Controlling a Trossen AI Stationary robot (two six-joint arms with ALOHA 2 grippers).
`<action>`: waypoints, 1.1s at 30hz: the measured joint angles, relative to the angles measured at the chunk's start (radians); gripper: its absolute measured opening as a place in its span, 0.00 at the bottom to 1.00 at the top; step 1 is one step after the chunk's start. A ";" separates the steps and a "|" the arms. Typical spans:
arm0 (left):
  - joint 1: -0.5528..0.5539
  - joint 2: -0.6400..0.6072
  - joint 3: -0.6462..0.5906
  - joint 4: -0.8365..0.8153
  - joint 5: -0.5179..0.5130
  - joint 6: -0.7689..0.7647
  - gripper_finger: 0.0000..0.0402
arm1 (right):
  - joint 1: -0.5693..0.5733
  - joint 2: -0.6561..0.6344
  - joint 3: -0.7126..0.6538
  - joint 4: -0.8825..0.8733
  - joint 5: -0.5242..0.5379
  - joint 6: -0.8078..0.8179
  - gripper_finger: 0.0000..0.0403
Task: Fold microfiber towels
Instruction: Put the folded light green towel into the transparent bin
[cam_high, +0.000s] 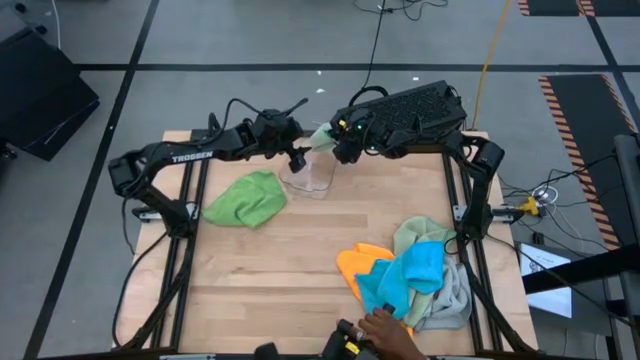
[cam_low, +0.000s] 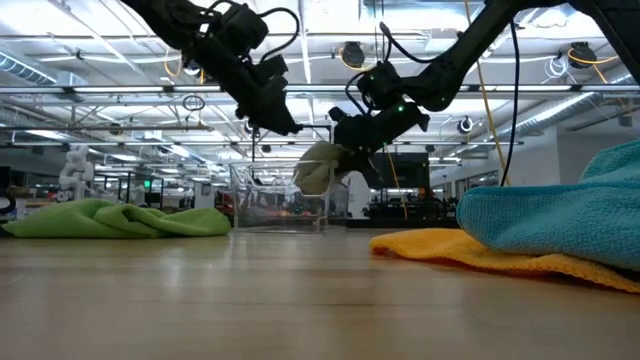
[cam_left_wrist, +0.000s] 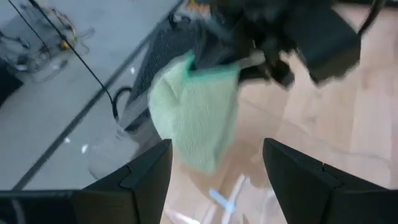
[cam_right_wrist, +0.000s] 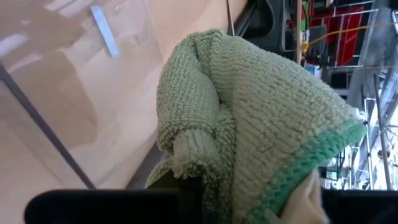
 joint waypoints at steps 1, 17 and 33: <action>0.002 0.010 -0.001 0.011 -0.001 0.005 0.63 | 0.000 0.001 0.000 0.011 -0.001 0.007 0.15; -0.100 0.253 0.000 0.373 -0.390 0.332 0.80 | -0.005 0.001 0.000 0.028 -0.008 0.223 0.15; -0.108 0.306 0.000 0.458 -0.394 0.497 0.61 | -0.019 0.001 0.000 0.023 -0.090 0.303 0.15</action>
